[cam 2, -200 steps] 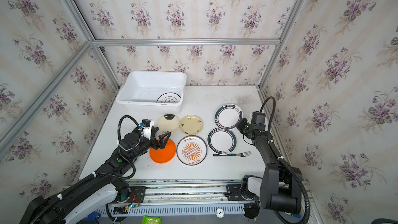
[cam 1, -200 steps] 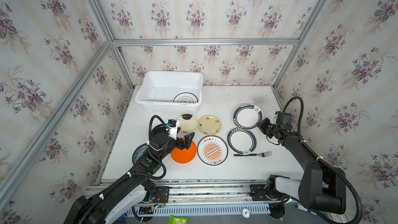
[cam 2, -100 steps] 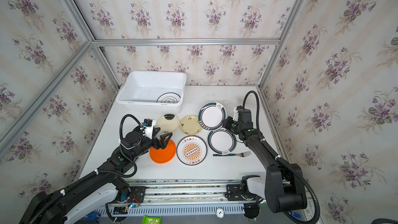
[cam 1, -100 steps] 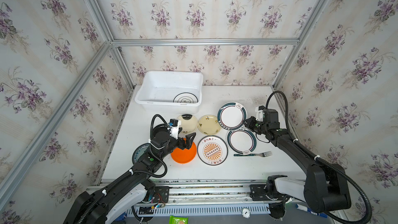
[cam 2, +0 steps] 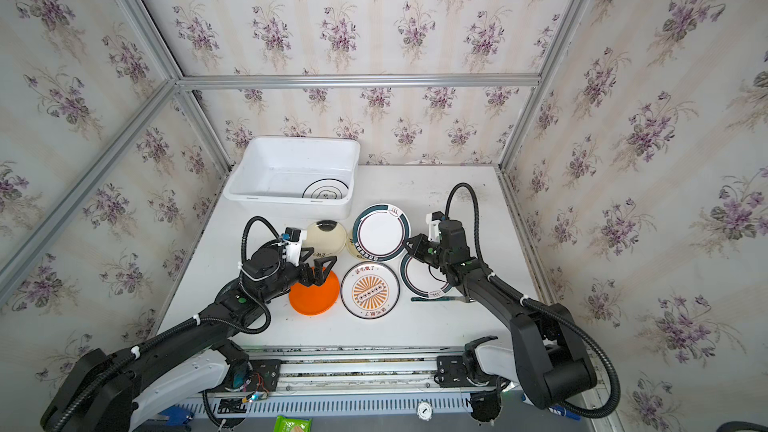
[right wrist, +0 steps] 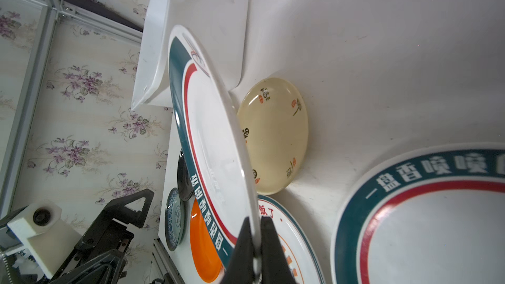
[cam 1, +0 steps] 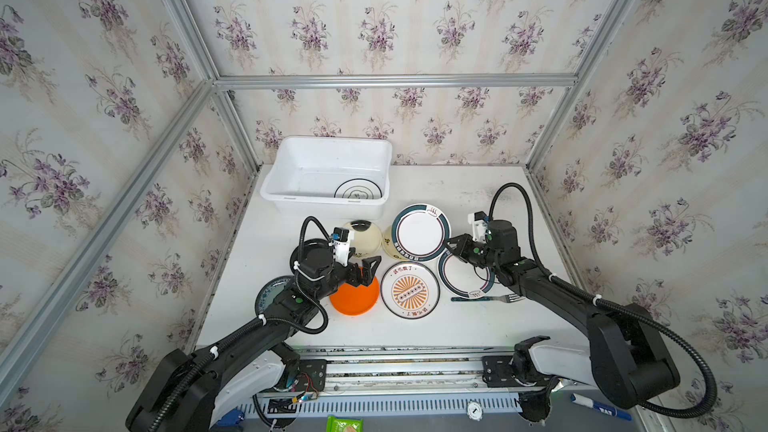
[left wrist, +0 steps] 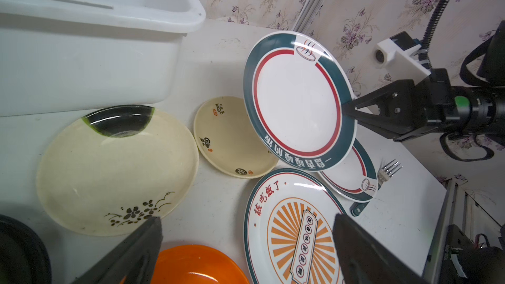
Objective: Place the plates into the plastic bin on the countertop
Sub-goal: 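Carry the upright red-teal plate with the right gripper toward the left gripper, then grasp the plate rim with the left gripper while the right gripper releases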
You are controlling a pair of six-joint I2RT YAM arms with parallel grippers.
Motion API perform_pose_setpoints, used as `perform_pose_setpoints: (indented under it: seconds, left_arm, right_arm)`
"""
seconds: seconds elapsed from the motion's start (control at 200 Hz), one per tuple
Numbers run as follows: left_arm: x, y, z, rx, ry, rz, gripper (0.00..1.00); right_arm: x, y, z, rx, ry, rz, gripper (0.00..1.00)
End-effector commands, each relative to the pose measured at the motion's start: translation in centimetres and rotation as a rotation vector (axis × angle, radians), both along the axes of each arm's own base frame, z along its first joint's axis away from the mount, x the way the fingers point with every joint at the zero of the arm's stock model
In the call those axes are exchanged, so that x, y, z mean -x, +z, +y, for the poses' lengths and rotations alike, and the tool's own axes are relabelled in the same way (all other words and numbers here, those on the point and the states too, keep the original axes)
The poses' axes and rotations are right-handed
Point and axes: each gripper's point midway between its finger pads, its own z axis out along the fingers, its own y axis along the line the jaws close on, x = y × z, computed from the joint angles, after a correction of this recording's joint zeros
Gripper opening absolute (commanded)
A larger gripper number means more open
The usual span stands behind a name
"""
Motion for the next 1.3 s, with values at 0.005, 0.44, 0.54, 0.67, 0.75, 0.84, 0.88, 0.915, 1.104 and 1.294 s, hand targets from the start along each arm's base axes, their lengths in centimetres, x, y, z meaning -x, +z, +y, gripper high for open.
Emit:
perform_pose_setpoints:
  seconds: [0.005, 0.44, 0.54, 0.67, 0.75, 0.84, 0.88, 0.915, 1.104, 1.294]
  left_arm:
    - [-0.5, 1.2, -0.4, 0.019, -0.004, -0.040, 1.00]
    - [-1.0, 1.0, -1.6, 0.020, -0.053, -0.028, 1.00]
    - [-1.1, 0.9, -1.6, 0.014, -0.054, -0.026, 1.00]
    - [-1.2, 0.7, -1.7, 0.007, -0.058, -0.026, 1.00]
    - [-1.3, 0.7, -1.8, 0.007, -0.062, -0.022, 1.00]
    - [-1.4, 0.6, -1.9, 0.008, -0.065, -0.014, 1.00]
    - [-1.5, 0.5, -1.9, 0.008, -0.063, -0.010, 0.99]
    - [-1.7, 0.4, -1.8, 0.007, -0.060, -0.008, 0.99]
    - [-1.8, 0.8, -2.6, 0.026, -0.121, -0.003, 0.80]
    - [-2.5, 0.9, -2.1, 0.067, -0.106, 0.008, 0.52]
  right_arm:
    - [-1.1, 3.2, 1.4, -0.079, 0.042, -0.150, 0.00]
    - [-0.5, 3.1, 6.2, -0.151, 0.140, -0.203, 0.00]
    - [-0.4, 3.2, 6.9, -0.172, 0.150, -0.213, 0.00]
    - [-0.3, 3.0, 7.4, -0.181, 0.162, -0.211, 0.00]
    - [-0.2, 3.2, 7.6, -0.184, 0.169, -0.219, 0.00]
    - [-0.1, 3.3, 7.7, -0.185, 0.171, -0.222, 0.00]
    - [-0.1, 3.3, 7.7, -0.185, 0.173, -0.225, 0.00]
    - [-0.1, 3.3, 7.7, -0.184, 0.173, -0.225, 0.00]
    - [-0.1, 3.1, 7.7, -0.177, 0.171, -0.221, 0.00]
    - [-0.2, 3.1, 8.0, -0.193, 0.184, -0.233, 0.00]
